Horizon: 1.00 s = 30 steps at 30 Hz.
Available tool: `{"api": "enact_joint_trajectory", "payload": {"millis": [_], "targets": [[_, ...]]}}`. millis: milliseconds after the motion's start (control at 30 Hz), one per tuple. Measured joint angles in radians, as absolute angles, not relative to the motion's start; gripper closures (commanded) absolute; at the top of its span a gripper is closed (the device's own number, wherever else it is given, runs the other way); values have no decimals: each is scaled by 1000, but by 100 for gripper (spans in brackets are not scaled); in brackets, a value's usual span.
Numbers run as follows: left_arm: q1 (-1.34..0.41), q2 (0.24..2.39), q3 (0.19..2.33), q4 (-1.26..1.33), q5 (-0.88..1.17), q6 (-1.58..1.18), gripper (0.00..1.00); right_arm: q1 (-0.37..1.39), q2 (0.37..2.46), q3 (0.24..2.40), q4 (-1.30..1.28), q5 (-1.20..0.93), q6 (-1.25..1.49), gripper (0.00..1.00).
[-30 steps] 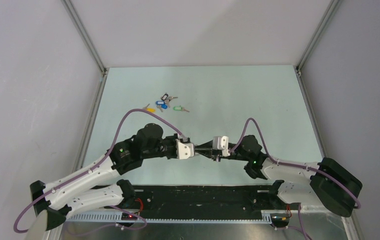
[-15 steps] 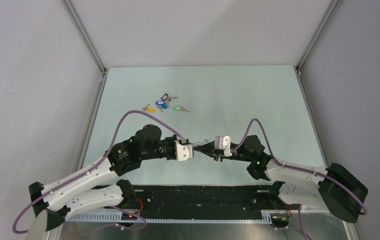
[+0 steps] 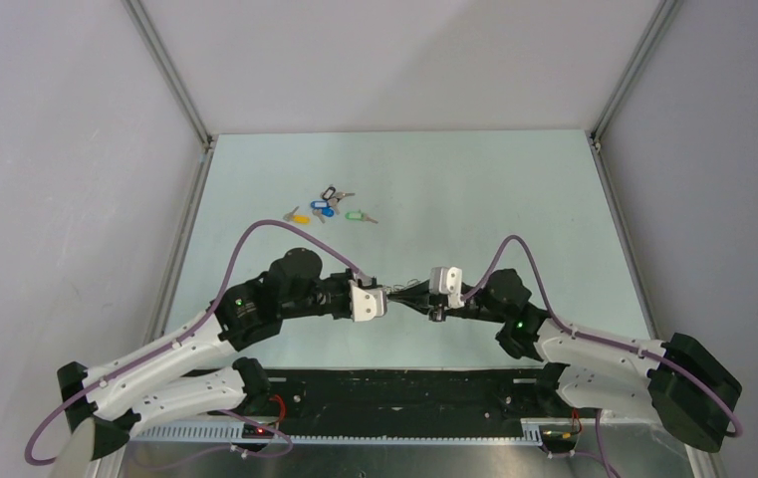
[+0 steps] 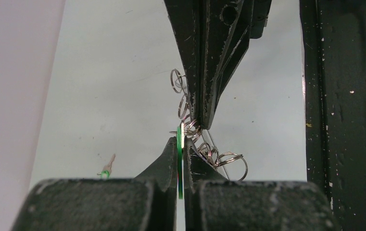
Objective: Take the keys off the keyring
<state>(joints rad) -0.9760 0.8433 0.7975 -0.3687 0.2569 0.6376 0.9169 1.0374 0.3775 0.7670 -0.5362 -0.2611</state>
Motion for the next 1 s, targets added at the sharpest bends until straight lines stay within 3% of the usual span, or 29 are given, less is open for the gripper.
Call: {"api": "enact_joint_trajectory", "payload": {"millis": [1000], "targets": [[-976, 841, 791, -383, 213, 638, 100, 897, 1084, 549, 475, -486, 336, 100]]}}
